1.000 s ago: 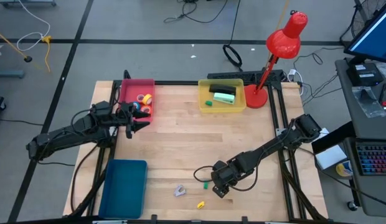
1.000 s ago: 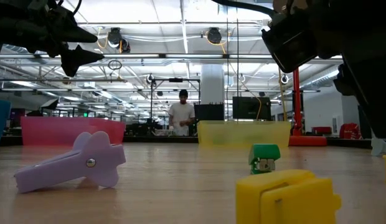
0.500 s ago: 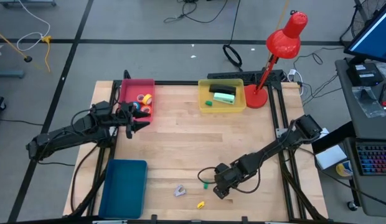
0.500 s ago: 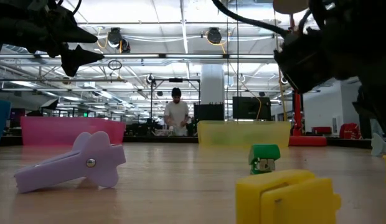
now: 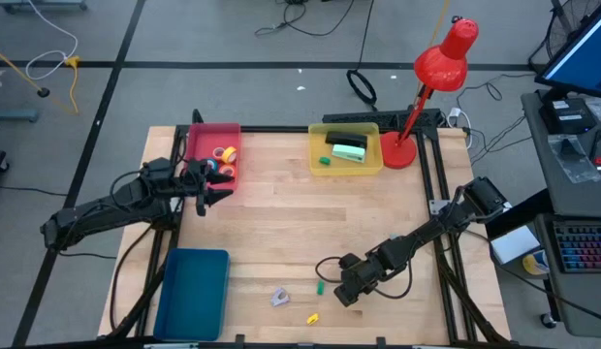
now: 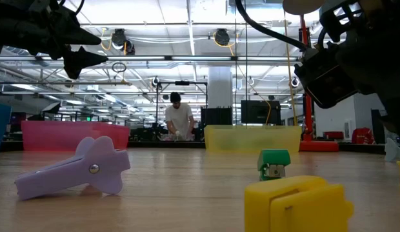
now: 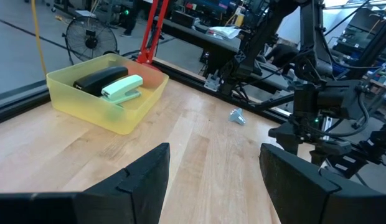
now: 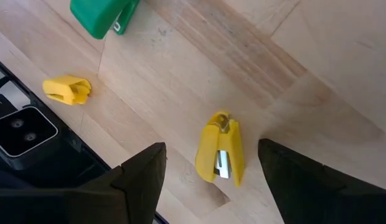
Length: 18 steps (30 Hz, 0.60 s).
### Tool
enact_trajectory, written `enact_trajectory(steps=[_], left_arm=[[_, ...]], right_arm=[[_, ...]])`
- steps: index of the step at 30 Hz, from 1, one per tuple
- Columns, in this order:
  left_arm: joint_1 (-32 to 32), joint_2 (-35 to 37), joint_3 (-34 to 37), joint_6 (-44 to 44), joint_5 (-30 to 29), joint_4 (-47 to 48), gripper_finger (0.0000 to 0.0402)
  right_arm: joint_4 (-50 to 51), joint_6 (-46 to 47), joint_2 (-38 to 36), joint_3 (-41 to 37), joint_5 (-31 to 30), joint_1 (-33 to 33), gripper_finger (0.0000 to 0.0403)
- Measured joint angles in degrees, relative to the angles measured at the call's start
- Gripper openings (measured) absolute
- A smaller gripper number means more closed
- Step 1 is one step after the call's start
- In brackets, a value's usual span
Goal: Pick and place Stapler, Stapler remover, tape
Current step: Put the small yellow stapler into the yellow bin
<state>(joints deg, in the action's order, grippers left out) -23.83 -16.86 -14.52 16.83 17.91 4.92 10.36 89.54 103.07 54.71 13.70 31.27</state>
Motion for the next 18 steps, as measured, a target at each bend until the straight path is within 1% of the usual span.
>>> enact_trajectory(steps=[4,8,11,18], left_arm=[[-0.02,-0.02,0.00,-0.21,0.00,0.01,0.0248],[0.00,0.00,0.00,-0.32,0.00,0.01,0.0248],[0.00,0.00,0.00,-0.65,0.00,0.01,0.0248],[0.00,0.00,0.00,-0.98,0.00,0.01,0.0248]], right_arm=[[-0.47,0.97,0.07,-0.03,0.55,0.00,0.0252],[-0.54,1.52,0.16,-0.08,2.66,0.00,0.0235],[-0.52,2.23,0.17,-0.08,3.00,-0.03,0.0209],[-0.43,3.03,0.20,-0.12,2.91,-0.07,0.0132]])
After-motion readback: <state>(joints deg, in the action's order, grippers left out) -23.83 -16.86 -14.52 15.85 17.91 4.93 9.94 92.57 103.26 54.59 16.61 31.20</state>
